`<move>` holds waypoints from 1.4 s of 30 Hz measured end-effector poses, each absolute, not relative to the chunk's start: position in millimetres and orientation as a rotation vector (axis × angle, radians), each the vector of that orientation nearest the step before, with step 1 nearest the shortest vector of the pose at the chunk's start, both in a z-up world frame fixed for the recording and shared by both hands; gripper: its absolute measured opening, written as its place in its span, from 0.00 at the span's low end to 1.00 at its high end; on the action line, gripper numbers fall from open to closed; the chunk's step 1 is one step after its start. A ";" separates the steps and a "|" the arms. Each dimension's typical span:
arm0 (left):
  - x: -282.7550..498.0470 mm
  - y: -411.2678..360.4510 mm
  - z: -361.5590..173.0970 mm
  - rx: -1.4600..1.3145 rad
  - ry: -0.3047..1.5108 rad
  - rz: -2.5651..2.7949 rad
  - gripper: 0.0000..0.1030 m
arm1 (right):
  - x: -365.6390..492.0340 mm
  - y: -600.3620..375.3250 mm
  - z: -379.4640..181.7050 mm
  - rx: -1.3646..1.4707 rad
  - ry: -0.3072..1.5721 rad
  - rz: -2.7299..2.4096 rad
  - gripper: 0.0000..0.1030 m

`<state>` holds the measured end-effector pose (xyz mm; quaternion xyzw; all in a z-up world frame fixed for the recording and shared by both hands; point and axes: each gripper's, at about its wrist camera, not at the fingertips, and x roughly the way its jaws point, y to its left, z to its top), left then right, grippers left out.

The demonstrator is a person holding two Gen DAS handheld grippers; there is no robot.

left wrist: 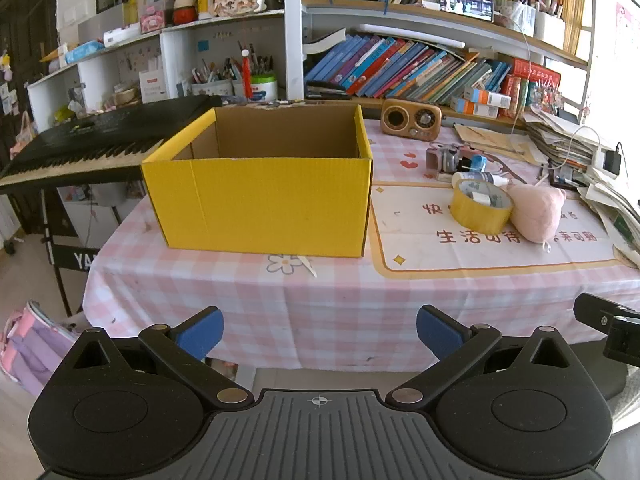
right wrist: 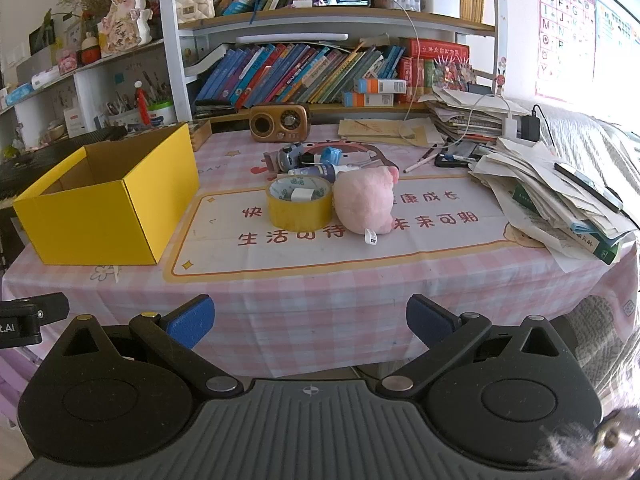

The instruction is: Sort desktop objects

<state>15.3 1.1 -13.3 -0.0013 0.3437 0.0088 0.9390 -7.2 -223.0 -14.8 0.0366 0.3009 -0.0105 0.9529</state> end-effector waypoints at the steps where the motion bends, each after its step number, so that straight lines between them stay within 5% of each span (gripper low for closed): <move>1: 15.8 1.3 -13.4 -0.002 0.704 0.018 1.00 | -6.7 -223.1 -15.7 0.075 0.614 -0.021 1.00; 42: 46.9 -27.5 -28.4 0.004 0.766 -0.075 1.00 | 13.1 -245.2 -27.4 0.093 0.682 -0.072 1.00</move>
